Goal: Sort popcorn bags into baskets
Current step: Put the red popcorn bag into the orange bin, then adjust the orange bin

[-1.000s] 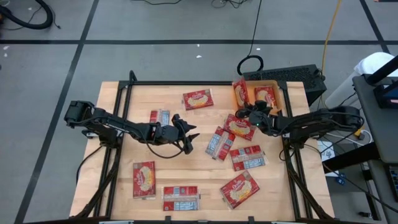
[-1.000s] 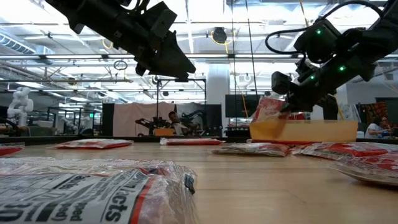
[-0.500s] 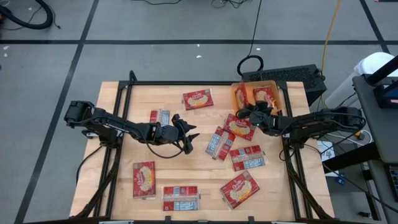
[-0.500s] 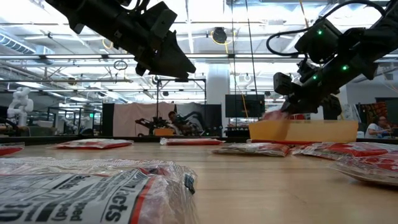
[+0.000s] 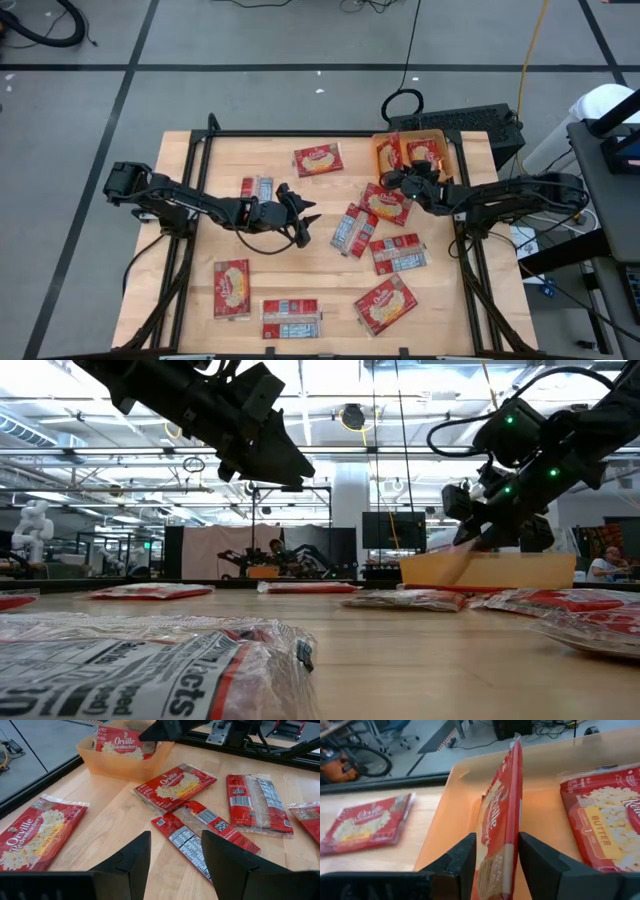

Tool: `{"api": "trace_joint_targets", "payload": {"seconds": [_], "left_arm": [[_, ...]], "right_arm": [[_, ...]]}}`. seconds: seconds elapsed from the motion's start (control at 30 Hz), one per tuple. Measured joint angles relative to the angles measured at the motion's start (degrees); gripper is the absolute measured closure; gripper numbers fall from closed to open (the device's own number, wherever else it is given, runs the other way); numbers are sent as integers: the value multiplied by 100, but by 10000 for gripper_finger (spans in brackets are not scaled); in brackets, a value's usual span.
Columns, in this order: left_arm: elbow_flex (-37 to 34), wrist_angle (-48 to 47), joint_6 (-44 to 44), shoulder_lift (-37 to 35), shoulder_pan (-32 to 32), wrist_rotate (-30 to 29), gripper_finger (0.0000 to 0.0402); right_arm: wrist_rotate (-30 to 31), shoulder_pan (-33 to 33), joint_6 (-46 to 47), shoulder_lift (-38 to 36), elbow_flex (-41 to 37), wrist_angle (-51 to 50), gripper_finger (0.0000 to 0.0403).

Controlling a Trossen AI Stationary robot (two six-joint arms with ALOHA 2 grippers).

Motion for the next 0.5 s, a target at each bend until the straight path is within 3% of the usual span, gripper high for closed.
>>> {"api": "trace_joint_targets", "payload": {"seconds": [0.1, 0.27, 0.5], "left_arm": [[0, -2, 0, 0, 0, 0, 224], [0, -26, -27, 0, 0, 0, 224], [0, -26, -142, 0, 0, -7, 224]], "right_arm": [[3, -32, -130, -75, 0, -73, 266], [-13, -305, -1323, -305, 0, 189, 266], [-290, -623, -1725, -826, 0, 185, 266]]}}
